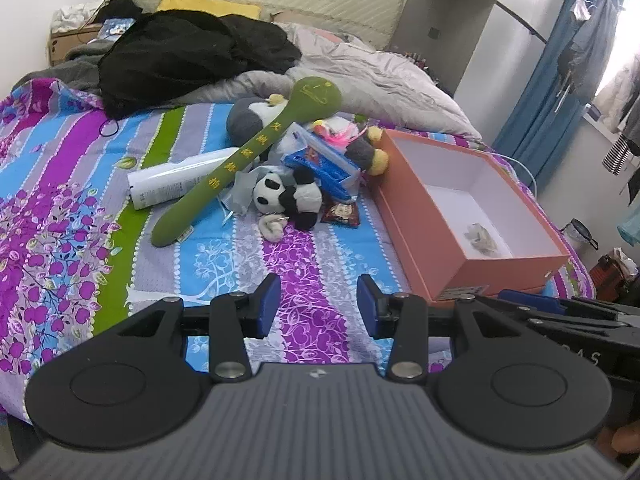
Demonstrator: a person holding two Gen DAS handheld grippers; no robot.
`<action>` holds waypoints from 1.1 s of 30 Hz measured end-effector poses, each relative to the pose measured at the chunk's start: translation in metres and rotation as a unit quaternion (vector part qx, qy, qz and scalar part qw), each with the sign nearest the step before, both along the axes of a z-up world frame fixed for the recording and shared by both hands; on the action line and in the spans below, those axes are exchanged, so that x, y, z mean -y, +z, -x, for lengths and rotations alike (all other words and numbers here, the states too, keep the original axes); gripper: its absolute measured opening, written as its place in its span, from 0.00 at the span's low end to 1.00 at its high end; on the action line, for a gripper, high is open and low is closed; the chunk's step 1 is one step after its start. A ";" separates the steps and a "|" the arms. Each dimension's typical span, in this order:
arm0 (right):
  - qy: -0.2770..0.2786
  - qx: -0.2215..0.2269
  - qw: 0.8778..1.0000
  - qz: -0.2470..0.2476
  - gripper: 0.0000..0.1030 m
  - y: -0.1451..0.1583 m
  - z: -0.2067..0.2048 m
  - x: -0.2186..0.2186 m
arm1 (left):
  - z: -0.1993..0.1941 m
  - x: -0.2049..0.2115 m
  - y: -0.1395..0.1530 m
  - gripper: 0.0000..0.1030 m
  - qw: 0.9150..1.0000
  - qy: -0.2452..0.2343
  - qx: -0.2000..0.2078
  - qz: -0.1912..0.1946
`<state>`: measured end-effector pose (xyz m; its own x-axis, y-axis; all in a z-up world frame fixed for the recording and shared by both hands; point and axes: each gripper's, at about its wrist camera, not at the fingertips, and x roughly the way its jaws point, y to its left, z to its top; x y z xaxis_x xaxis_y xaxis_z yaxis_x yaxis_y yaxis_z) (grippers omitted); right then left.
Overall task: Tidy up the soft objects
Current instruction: 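Withdraw both open tools from the box back toward the pile, then grasp the snack packet with the right tool while the left tool grasps the keychain plush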
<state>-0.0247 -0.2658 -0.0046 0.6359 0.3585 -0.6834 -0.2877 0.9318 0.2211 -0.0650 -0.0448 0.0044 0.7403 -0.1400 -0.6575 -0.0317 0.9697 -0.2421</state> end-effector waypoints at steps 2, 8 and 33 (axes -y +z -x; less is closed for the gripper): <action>-0.002 -0.003 1.000 0.001 0.53 -0.002 -0.005 -0.001 | -0.005 -0.002 -0.003 0.46 1.000 0.002 -0.005 0.002; -0.004 -0.018 1.000 0.006 0.53 -0.009 -0.022 -0.007 | -0.021 -0.007 -0.013 0.46 1.000 0.005 -0.018 0.008; 0.008 -0.059 0.997 0.044 0.53 -0.058 -0.150 -0.048 | -0.139 -0.024 -0.094 0.46 0.995 0.031 -0.080 0.042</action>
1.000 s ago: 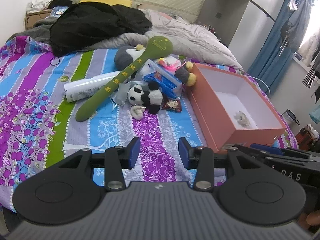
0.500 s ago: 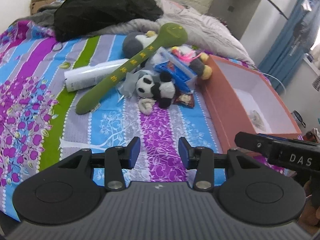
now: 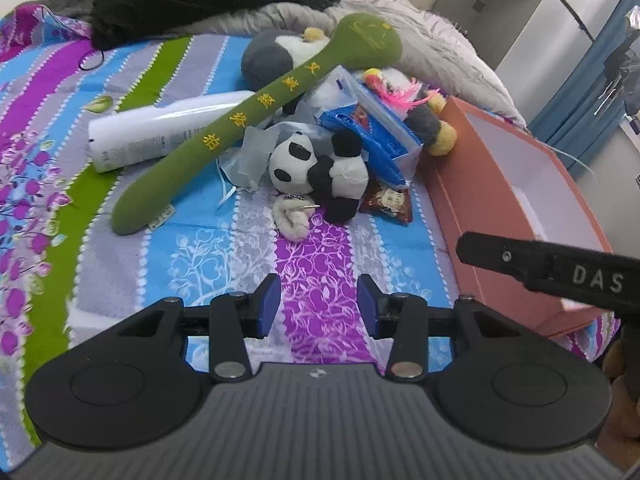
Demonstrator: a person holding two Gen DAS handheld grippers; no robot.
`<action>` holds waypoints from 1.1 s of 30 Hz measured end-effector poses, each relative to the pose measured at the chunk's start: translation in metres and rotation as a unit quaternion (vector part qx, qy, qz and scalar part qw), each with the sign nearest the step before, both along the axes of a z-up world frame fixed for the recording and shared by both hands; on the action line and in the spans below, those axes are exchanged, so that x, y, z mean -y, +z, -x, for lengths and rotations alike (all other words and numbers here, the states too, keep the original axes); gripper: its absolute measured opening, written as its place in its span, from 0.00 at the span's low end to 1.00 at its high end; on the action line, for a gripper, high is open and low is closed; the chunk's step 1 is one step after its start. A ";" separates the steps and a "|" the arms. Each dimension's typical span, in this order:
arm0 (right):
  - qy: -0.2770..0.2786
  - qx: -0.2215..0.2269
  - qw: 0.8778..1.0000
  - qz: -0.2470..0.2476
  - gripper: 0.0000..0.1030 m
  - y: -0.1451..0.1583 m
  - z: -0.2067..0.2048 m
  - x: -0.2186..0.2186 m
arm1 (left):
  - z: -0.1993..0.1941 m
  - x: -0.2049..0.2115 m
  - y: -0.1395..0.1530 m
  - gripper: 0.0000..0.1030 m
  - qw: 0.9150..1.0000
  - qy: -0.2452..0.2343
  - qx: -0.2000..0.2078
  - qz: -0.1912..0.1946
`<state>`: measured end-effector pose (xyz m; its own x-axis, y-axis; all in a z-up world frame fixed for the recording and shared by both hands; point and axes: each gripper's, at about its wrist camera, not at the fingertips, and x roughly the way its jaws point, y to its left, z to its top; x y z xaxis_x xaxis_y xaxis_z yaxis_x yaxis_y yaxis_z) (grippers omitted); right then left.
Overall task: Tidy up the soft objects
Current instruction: 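Grasp the snack packet with the right tool while the left tool grasps the keychain plush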
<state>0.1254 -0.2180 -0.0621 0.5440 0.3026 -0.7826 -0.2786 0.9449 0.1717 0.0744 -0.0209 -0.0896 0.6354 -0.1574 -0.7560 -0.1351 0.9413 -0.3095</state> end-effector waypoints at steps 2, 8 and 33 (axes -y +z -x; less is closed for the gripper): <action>-0.005 -0.007 1.000 0.004 0.53 -0.010 -0.014 -0.002 | -0.013 -0.001 -0.009 0.46 1.000 -0.003 -0.007 0.001; -0.018 -0.028 0.999 0.014 0.53 -0.040 -0.052 -0.008 | -0.043 0.000 -0.033 0.46 1.000 -0.022 -0.013 -0.019; -0.025 -0.046 0.998 0.028 0.39 -0.117 -0.124 -0.016 | -0.111 -0.007 -0.073 0.10 0.999 -0.022 -0.022 -0.030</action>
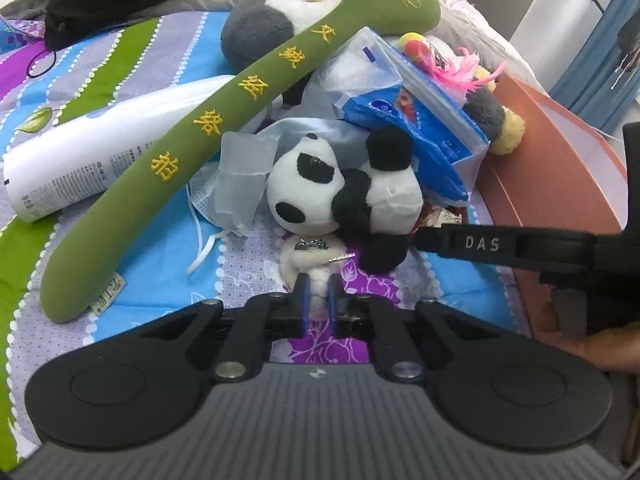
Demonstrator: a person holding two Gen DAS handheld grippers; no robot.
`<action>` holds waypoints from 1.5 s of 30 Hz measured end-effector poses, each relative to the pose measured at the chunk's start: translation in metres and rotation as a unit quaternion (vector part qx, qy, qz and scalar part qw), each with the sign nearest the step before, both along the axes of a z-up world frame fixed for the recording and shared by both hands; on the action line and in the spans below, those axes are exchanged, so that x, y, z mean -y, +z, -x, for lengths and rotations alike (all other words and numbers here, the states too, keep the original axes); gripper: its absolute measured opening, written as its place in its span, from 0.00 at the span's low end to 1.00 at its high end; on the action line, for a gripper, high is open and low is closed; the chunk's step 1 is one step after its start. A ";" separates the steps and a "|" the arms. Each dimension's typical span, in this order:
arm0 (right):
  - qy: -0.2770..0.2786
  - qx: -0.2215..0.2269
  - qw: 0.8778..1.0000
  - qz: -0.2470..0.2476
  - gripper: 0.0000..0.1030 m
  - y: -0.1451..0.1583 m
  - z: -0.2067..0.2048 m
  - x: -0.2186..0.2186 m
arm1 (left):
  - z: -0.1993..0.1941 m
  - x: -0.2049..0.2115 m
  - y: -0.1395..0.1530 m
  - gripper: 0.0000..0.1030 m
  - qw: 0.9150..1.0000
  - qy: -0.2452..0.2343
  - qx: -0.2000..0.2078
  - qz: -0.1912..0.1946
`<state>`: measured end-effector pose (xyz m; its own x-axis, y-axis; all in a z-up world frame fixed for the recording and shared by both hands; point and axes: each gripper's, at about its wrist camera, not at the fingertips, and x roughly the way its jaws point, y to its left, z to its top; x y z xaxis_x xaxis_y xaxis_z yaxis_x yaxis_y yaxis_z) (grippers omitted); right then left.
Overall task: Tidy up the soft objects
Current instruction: 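Grasp the snack packet with the right tool while the left tool grasps the keychain plush, then lift the snack packet with the right tool while the left tool lifts the keychain plush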
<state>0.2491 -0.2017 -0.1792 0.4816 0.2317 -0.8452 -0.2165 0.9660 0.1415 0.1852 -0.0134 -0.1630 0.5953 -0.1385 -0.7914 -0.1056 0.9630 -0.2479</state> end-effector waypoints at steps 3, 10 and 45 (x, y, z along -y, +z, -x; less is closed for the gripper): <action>0.009 -0.009 1.000 -0.004 0.16 0.000 0.003 0.000 | 0.003 0.003 0.003 0.09 1.000 -0.005 0.002 -0.002; 0.015 0.003 1.000 -0.019 0.12 0.016 0.020 0.007 | 0.018 0.007 0.016 0.09 1.000 -0.009 0.008 0.000; 0.027 -0.020 0.998 -0.059 0.13 0.056 0.199 0.027 | 0.178 -0.005 0.021 0.15 1.000 -0.002 -0.023 0.019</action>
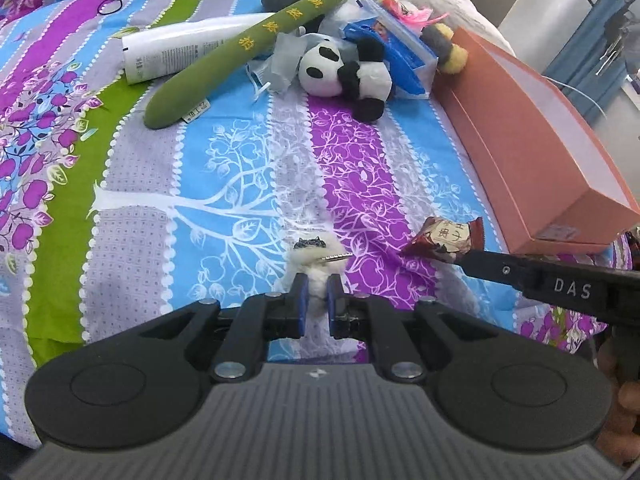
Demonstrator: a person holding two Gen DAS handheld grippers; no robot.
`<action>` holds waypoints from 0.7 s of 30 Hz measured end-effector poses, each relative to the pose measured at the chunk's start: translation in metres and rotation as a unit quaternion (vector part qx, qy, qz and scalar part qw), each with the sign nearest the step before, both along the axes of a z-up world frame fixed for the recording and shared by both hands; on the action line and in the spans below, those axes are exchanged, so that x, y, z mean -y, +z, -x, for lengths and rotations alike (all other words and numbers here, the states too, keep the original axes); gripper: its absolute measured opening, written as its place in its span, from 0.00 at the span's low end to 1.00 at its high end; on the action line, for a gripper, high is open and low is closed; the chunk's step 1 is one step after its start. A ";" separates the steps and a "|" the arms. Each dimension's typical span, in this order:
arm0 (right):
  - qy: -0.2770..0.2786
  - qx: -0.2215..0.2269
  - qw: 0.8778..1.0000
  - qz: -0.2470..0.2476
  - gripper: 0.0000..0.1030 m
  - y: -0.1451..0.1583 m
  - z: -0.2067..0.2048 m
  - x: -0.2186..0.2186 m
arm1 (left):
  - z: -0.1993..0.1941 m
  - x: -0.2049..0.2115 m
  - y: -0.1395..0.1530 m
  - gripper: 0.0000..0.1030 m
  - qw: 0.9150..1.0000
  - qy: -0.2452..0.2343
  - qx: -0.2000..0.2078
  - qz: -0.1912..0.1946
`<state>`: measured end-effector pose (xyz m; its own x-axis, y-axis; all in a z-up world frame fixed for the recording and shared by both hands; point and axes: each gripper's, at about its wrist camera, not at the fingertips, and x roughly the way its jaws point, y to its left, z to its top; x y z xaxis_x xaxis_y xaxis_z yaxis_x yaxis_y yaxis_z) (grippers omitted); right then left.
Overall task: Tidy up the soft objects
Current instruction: 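Lift the snack packet with the right tool while the left tool lifts the keychain plush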
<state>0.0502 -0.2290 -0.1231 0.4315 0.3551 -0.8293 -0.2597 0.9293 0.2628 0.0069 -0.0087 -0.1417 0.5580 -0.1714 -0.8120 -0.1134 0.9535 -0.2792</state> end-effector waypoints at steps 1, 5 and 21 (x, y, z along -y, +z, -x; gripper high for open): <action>0.002 -0.001 1.000 0.002 0.13 0.000 0.000 0.001 | 0.002 0.000 0.000 0.18 1.000 -0.001 0.000 0.000; 0.015 0.000 1.000 0.022 0.40 0.003 0.000 0.000 | 0.006 -0.003 0.003 0.43 1.000 -0.002 0.004 0.005; 0.113 0.028 0.991 0.068 0.49 0.007 -0.023 -0.015 | 0.001 -0.010 0.004 0.43 0.999 0.002 0.020 0.040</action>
